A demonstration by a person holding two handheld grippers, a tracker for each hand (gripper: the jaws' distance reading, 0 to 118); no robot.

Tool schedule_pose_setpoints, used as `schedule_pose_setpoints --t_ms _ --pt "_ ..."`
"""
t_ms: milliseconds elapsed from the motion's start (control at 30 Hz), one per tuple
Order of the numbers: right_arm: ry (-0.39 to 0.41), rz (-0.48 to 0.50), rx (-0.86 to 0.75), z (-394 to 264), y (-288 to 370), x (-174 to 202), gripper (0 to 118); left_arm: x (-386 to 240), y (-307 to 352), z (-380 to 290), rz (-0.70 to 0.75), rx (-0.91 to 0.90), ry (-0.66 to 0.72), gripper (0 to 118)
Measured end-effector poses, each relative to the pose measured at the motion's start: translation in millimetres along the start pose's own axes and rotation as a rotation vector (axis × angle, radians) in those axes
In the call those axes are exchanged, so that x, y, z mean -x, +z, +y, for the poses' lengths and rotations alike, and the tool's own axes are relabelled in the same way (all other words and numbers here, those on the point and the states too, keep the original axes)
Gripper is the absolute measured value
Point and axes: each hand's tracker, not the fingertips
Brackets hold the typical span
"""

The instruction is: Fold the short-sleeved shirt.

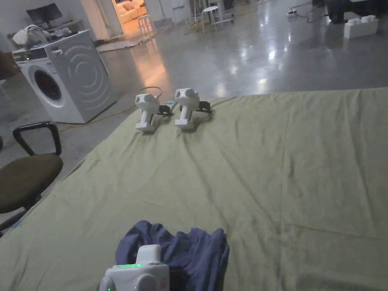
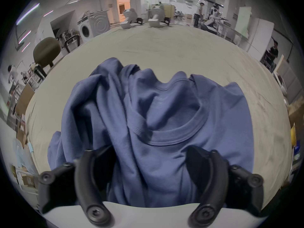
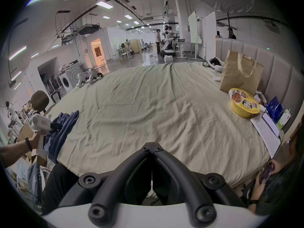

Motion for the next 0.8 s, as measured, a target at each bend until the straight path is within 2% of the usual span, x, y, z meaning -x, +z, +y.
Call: schedule_pose_setpoints --t_ms 33,67,100,133,233,300,367,400,467,600,733,800 --pt "0.001 0.007 0.004 -1.3 0.0 0.7 2 -0.3 2.6 2.4 -0.009 -0.003 -0.001 86" --pt "0.003 0.016 0.000 -1.6 0.9 1.2 2 -1.9 3.7 3.6 -0.016 -0.006 -0.003 69" --pt "0.005 0.023 -0.006 -1.6 2.0 1.4 2 -5.0 6.9 6.1 -0.012 -0.006 -0.008 47" --pt "0.007 0.027 -0.011 -2.7 5.2 2.1 2 -7.2 7.2 7.6 0.029 -0.008 -0.012 14" --pt "-0.002 0.035 -0.033 -4.4 15.2 -1.7 2 -5.8 9.6 9.5 0.030 0.017 0.046 11" --pt "-0.005 0.038 -0.042 -6.8 26.0 -5.9 2 3.7 19.9 12.2 -0.043 0.002 0.150 11" --pt "0.020 0.024 -0.055 -10.1 35.4 -11.8 2 17.8 41.5 18.1 -0.146 -0.066 0.315 11" --pt "0.047 0.018 -0.058 -14.5 40.9 -19.6 2 22.8 59.3 20.9 -0.152 -0.120 0.386 11" --pt "0.093 -0.020 -0.063 -19.1 50.1 -29.4 2 29.1 92.3 35.7 -0.205 -0.213 0.413 11" --pt "0.089 -0.051 -0.066 -25.5 68.7 -53.1 2 14.5 158.5 94.2 -0.253 -0.390 0.312 11" --pt "0.055 -0.077 -0.075 -27.8 83.3 -67.1 2 -45.9 205.1 153.4 -0.290 -0.500 0.059 11" --pt "0.028 -0.099 -0.088 -29.5 88.2 -70.7 2 -98.9 214.0 170.1 -0.325 -0.530 -0.064 11"
